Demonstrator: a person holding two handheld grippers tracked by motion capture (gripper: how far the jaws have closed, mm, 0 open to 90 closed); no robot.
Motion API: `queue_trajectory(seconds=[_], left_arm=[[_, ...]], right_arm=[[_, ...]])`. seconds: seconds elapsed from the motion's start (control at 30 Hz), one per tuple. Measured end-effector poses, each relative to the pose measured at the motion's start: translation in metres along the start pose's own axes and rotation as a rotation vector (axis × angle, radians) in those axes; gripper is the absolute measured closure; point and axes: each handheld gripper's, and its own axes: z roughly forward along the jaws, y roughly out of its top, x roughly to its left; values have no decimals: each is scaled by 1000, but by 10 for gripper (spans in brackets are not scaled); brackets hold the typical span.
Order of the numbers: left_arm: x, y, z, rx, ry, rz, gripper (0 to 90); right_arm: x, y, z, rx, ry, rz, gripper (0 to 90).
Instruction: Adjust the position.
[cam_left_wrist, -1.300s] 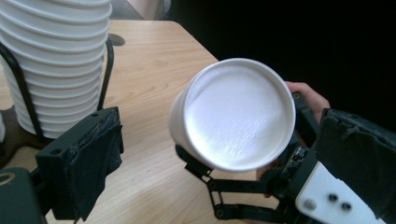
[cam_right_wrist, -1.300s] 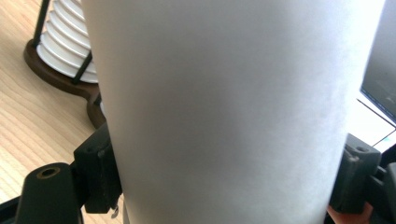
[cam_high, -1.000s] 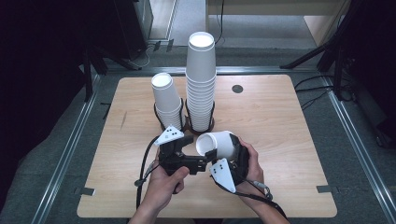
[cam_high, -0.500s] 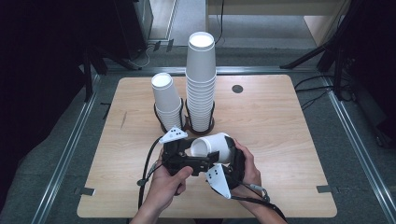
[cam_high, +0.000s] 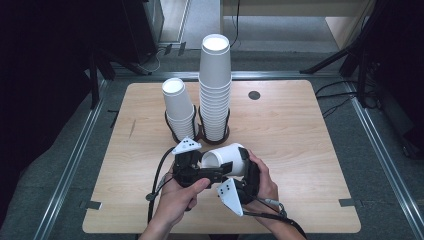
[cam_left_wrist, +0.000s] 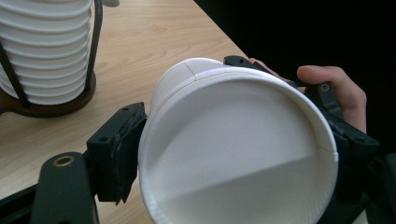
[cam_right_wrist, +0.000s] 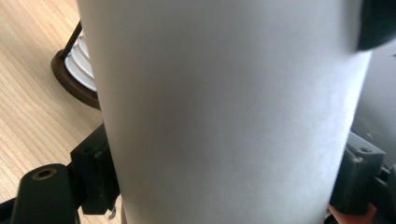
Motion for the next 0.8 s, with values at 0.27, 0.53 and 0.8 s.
queue_trajectory(seconds=[0.27,0.53,0.8], left_arm=[[1,-2,-1,-3,-7,25,222],[9,-4,-3,-34,-48,8,235],[17,-4,-11,-99,-35,-11,246]], right_arm=[[3,0,0,1,-19,-12,131],[2,-1,1,-25,-12,-38,104],[-3,-3,1,-10,-10,-22,0]])
